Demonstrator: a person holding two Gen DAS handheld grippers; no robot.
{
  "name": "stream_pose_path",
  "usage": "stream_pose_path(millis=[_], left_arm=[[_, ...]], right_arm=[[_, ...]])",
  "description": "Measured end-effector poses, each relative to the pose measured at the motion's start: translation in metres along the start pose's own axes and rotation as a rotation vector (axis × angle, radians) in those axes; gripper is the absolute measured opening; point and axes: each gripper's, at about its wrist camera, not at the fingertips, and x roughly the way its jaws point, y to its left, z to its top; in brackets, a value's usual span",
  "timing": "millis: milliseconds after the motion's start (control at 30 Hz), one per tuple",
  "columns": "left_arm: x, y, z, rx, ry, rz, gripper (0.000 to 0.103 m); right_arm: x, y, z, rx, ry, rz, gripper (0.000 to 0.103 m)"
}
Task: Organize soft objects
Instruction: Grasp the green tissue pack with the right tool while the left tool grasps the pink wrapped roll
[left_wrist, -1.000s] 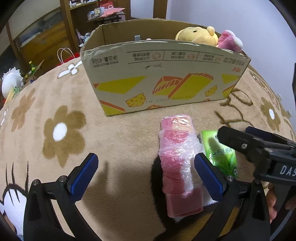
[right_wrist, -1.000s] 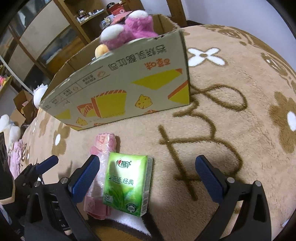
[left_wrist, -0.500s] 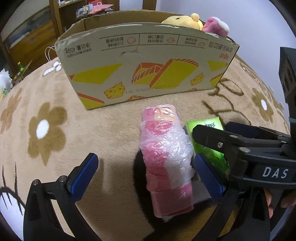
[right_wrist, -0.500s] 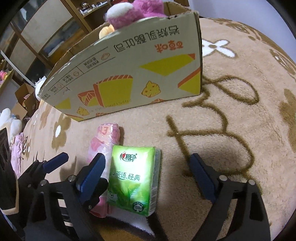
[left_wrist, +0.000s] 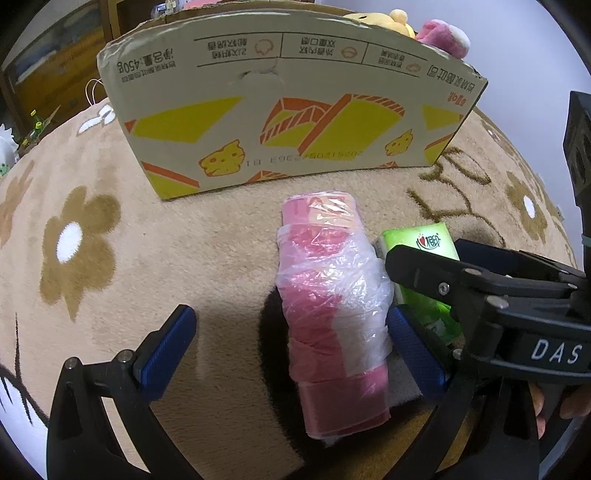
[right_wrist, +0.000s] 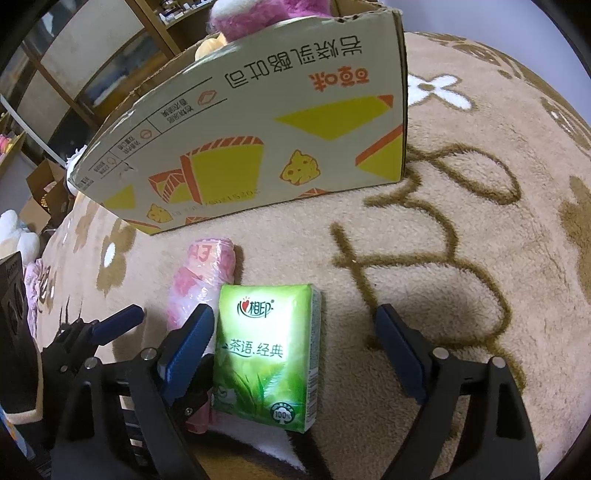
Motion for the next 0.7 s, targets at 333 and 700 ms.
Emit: stream_pose_path(millis=[333, 700], left_arm=[[0.006, -0.001, 0.000, 0.004, 0.004, 0.017, 0.102], [0.008, -0.003, -0.001, 0.004, -0.011, 0.034, 0.096]], right_arm=[[0.001, 0.012, 0.002, -0.047, 0.018, -0.031, 0.071], [-0.007, 0.012, 0.003, -0.052, -0.029, -0.055, 0.055]])
